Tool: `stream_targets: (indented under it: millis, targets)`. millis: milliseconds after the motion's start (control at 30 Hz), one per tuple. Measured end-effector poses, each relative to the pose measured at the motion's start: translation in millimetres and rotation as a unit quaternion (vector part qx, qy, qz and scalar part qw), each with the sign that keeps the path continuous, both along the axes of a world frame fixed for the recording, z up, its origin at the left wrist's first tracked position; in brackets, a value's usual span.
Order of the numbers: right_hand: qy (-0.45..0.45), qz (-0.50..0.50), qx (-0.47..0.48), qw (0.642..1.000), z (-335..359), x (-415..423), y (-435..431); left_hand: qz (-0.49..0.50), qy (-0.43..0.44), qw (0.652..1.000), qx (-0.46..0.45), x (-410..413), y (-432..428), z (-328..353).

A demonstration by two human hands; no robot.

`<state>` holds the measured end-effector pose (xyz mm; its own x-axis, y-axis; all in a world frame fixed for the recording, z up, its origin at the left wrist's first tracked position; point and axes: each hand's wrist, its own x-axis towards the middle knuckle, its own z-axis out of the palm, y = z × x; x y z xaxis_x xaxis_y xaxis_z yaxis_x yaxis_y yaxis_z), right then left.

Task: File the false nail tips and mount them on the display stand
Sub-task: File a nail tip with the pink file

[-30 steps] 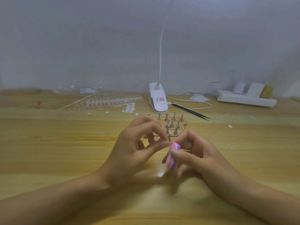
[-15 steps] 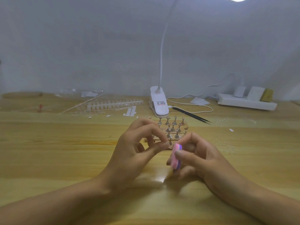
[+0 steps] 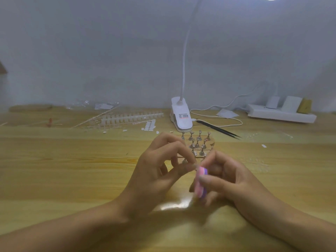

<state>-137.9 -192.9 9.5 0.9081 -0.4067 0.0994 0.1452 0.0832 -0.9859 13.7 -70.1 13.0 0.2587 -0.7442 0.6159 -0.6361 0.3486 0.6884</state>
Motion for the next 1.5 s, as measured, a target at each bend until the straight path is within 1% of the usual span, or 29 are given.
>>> stream_targets:
  millis: [33,100,133,167,200,267,333,400,500,533,633,667,733,767,867,900,967,1033,1100,1167,1200,1233,1300,1333,1400,1433,1500]
  targets:
    - [0.003,0.010,-0.011,1.000,0.2,0.0,1.0,0.003,-0.019,1.000,-0.004,-0.6,0.0,0.4]
    - [-0.011,-0.035,0.007,0.999,0.4,0.3,-0.6,0.007,-0.050,0.999,-0.008,-1.4,-0.4,0.1]
    - [-0.019,-0.057,0.020,0.998,0.2,-0.2,-1.7,0.008,-0.040,0.999,-0.005,-1.3,-0.5,0.3]
    - [-0.019,-0.059,0.027,0.998,0.2,-0.3,-2.0,0.006,-0.019,1.000,-0.001,-0.8,-0.4,0.6]
    - [-0.012,-0.039,0.024,0.999,-0.6,-0.4,-2.2,0.003,-0.003,1.000,0.001,-0.1,-0.1,0.3]
    - [0.001,-0.001,0.002,1.000,-0.5,-0.3,0.0,0.000,-0.010,1.000,0.002,-0.1,-0.5,-0.2]
    - [-0.008,-0.036,0.017,0.999,-0.1,0.5,-0.7,-0.001,-0.016,1.000,0.003,-0.9,-0.8,-0.7]
    - [-0.016,-0.067,0.038,0.997,0.4,0.3,-2.1,0.004,0.002,1.000,0.004,-0.5,-0.9,-0.4]
    - [-0.007,0.004,0.012,1.000,-1.0,0.6,-0.4,-0.002,-0.003,1.000,0.002,-0.1,-1.9,-0.8]
    - [-0.011,0.001,0.006,1.000,-1.0,0.9,0.4,-0.008,-0.005,1.000,0.002,0.0,-2.0,-1.4]
    - [-0.023,-0.070,0.026,0.997,-1.4,0.4,-1.2,-0.004,0.018,1.000,0.007,1.4,-1.8,-1.4]
    - [-0.021,-0.061,0.029,0.997,-1.0,0.2,-0.8,-0.003,0.023,1.000,0.008,1.8,-1.8,-1.3]
    - [-0.011,-0.011,0.011,1.000,-0.9,0.4,0.6,-0.008,0.016,1.000,0.008,1.6,-2.1,-1.6]
    - [-0.013,-0.012,0.003,1.000,-0.9,0.9,1.4,-0.010,0.012,1.000,0.008,1.3,-2.3,-1.7]
    - [-0.031,-0.087,0.024,0.995,0.0,0.4,-0.3,-0.010,0.020,1.000,0.014,1.6,-2.0,-1.4]
    - [-0.033,-0.089,0.031,0.995,0.2,0.6,-0.9,-0.010,0.019,1.000,0.014,1.6,-1.6,-1.5]
    - [-0.028,-0.065,0.043,0.997,0.9,1.0,-1.3,-0.014,0.005,1.000,0.010,0.9,-0.6,-2.0]
    - [-0.022,-0.063,0.048,0.997,0.0,1.2,-2.8,-0.008,0.007,1.000,0.003,1.1,-1.0,-2.2]
    - [-0.011,-0.039,0.032,0.999,-0.1,0.5,-2.1,0.002,0.029,1.000,0.008,2.4,-1.4,-1.9]
    - [-0.008,0.004,0.005,1.000,-0.3,0.2,0.2,-0.008,0.018,1.000,0.017,3.0,-2.3,-2.3]
    - [-0.012,0.002,0.004,1.000,-0.3,0.3,0.2,-0.014,0.008,1.000,0.018,2.7,-2.7,-2.9]
    - [-0.019,-0.021,0.012,1.000,-0.7,0.5,-0.4,-0.017,0.006,1.000,0.018,2.4,-2.8,-3.3]
    - [-0.029,-0.069,0.032,0.997,-1.6,0.0,-3.3,-0.012,0.023,1.000,0.018,2.6,-2.5,-3.0]
    - [-0.026,-0.056,0.033,0.998,-1.7,-0.1,-3.6,-0.009,0.029,0.999,0.017,3.0,-2.3,-2.8]
    - [-0.016,0.010,0.006,1.000,-1.4,0.3,-0.5,-0.013,0.021,1.000,0.017,2.9,-2.3,-2.9]
    - [-0.016,0.017,-0.005,1.000,-2.0,0.5,0.3,-0.016,0.014,1.000,0.018,2.5,-2.3,-3.1]
    - [-0.023,-0.044,0.004,0.999,-2.0,0.2,-1.0,-0.014,0.010,1.000,0.019,2.0,-2.4,-2.8]
